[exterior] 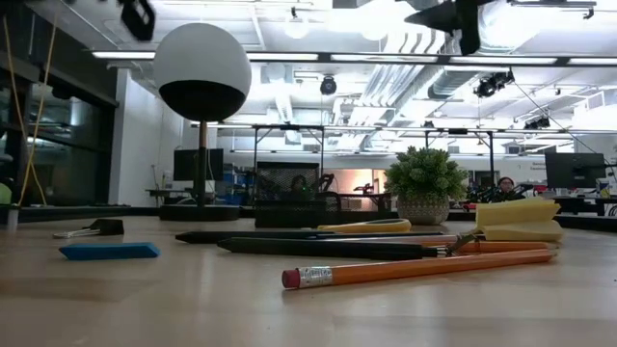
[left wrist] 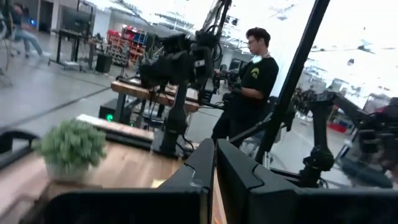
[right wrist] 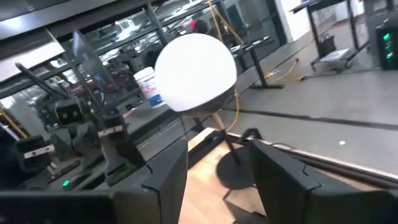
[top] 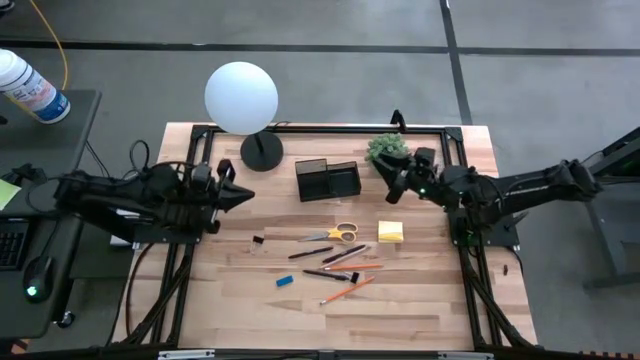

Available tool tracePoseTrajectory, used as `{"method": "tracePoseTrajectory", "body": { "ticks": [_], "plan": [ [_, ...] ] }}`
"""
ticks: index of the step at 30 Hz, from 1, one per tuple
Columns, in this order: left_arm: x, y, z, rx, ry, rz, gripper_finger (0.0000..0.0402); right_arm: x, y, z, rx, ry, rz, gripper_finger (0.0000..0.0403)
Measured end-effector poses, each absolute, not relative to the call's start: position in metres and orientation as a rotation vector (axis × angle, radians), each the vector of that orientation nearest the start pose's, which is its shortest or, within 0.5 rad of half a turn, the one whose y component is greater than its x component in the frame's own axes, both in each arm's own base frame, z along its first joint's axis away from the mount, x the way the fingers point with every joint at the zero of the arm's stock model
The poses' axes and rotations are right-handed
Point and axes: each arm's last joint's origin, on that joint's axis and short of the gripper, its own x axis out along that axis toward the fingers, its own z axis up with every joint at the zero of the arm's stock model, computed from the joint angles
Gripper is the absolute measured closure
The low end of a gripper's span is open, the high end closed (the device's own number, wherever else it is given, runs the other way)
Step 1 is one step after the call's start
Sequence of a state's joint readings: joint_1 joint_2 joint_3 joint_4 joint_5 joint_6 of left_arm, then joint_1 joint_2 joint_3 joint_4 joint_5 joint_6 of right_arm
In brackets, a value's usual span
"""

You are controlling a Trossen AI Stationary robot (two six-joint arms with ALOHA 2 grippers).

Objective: Pick and place office supplies into organizer
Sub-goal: Put the sticky notes into the desk organizer

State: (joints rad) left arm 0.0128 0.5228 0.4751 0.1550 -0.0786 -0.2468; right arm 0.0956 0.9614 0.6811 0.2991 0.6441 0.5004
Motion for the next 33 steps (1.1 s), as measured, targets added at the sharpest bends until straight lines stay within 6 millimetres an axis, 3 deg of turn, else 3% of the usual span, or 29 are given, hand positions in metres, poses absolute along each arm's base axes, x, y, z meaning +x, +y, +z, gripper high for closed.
{"method": "tracePoseTrajectory", "body": {
  "ticks": [5, 10, 18, 25, 33],
  "plan": [
    [0.163, 0.004, 0.328, -0.181, -0.031, 0.062, 0.0394, 0.230, 0.007, 0.307, 0.533, -0.097, -0.447, 0.0237],
    [0.184, 0.003, 0.344, -0.179, 0.210, 0.041, 0.0394, 0.242, 0.014, 0.311, 0.415, -0.016, -0.246, 0.0255],
    [0.203, 0.003, 0.343, -0.188, 0.427, 0.063, 0.0394, 0.243, 0.012, 0.319, 0.315, 0.103, -0.103, 0.0391],
    [0.217, 0.001, 0.331, -0.258, 0.504, -0.004, 0.0394, 0.242, 0.013, 0.309, 0.254, 0.243, 0.050, 0.0364],
    [0.219, 0.000, 0.327, -0.264, 0.541, -0.017, 0.0394, 0.225, 0.012, 0.274, 0.373, 0.664, 0.011, 0.0336]
  ]
}}
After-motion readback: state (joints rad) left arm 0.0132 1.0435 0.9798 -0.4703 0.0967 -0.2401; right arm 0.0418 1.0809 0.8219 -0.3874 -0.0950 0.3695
